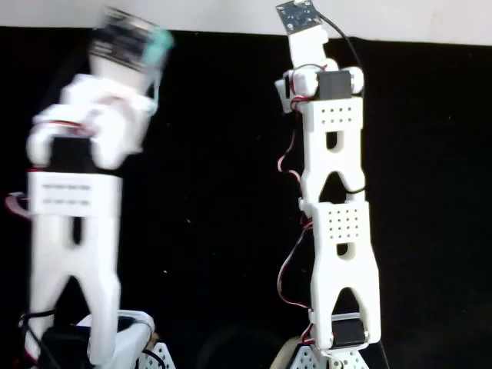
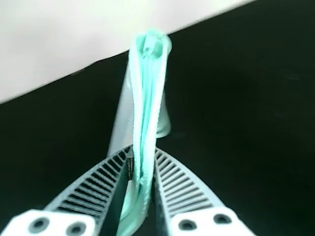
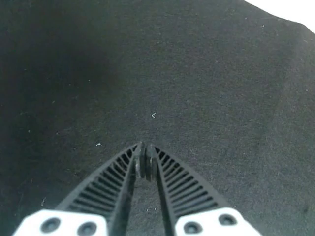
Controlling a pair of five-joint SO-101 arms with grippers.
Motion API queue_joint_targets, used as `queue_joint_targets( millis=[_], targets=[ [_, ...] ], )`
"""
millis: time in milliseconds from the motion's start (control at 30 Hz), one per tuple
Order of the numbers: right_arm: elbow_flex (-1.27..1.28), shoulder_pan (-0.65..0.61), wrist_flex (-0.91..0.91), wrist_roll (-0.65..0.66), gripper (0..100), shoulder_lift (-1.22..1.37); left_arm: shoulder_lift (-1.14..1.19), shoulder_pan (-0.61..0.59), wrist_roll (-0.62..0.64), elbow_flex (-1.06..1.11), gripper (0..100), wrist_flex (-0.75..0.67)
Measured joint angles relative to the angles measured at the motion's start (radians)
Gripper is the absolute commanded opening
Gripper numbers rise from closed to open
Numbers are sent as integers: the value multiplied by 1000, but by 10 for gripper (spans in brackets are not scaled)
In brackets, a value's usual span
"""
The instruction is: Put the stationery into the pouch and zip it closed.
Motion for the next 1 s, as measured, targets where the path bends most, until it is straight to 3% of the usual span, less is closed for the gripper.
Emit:
queue_joint_targets(
  millis=[167, 400, 467, 767, 1000],
  targets=[
    [0, 0, 32, 0, 6, 0, 21, 186, -2, 57, 18, -15],
    [0, 0, 57, 0, 6, 0, 17, 215, 2, 66, 298, -3],
    [0, 0, 57, 0, 6, 0, 18, 213, 17, 68, 332, 23],
    [0, -18, 97, 0, 6, -35, 18, 199, 44, 41, 333, 61],
    [-2, -69, 117, 0, 6, -193, 18, 199, 44, -186, 327, 235]
  ],
)
